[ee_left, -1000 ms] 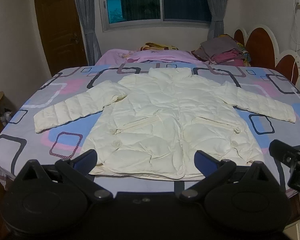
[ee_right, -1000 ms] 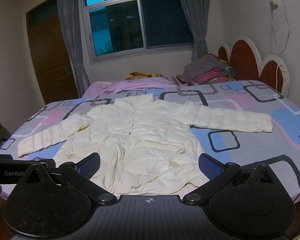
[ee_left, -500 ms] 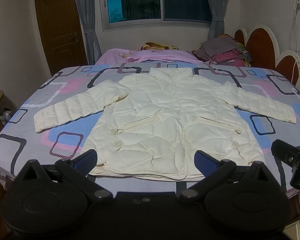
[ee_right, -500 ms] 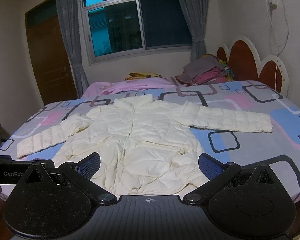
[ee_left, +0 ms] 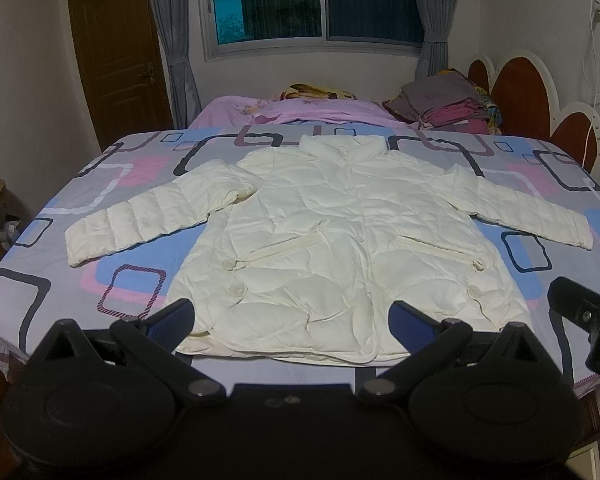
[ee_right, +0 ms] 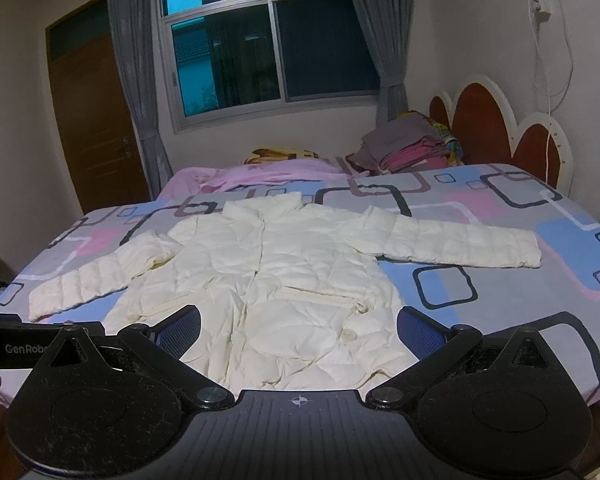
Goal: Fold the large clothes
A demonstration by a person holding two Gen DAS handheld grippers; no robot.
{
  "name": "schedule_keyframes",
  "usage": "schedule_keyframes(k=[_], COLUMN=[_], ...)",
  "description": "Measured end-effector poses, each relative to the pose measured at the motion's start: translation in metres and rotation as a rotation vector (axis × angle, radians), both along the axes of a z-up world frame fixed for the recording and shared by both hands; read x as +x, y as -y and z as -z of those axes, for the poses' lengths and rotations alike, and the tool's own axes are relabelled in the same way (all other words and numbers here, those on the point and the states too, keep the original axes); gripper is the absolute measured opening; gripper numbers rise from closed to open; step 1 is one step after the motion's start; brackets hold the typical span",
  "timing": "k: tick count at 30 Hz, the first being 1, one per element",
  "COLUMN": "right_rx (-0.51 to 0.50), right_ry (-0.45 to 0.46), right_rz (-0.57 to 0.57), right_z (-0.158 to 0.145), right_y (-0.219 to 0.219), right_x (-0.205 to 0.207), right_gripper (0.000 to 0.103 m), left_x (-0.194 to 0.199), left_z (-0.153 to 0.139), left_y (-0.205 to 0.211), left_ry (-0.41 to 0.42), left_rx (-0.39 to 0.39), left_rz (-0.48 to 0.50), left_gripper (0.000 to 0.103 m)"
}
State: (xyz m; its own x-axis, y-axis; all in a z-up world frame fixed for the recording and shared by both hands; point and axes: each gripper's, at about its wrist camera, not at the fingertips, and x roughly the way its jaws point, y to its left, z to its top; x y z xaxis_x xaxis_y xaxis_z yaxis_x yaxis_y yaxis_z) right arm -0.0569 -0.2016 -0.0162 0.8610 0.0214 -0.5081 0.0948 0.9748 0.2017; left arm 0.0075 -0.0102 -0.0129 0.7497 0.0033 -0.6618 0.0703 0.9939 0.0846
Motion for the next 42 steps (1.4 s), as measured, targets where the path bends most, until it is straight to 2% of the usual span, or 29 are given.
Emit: schedule_keyframes(k=[25, 42], right_rx=[0.001, -0.008], right_ry=[-0.005, -0.03], right_rz=[0.006, 0.048], right_z=[0.0, 0.009], right_y=[-0.002, 0.01], right_x=[0.005, 0.039], right_gripper=[0.103, 0.103], left_x=[0.015, 0.05], left_z=[0.0, 0.006], left_y=[-0.007, -0.015], left_ry=[-0.006, -0.025], left_rx=[-0.006, -0.01], left_rz=[-0.001, 0.003], left_gripper=[0.103, 0.103])
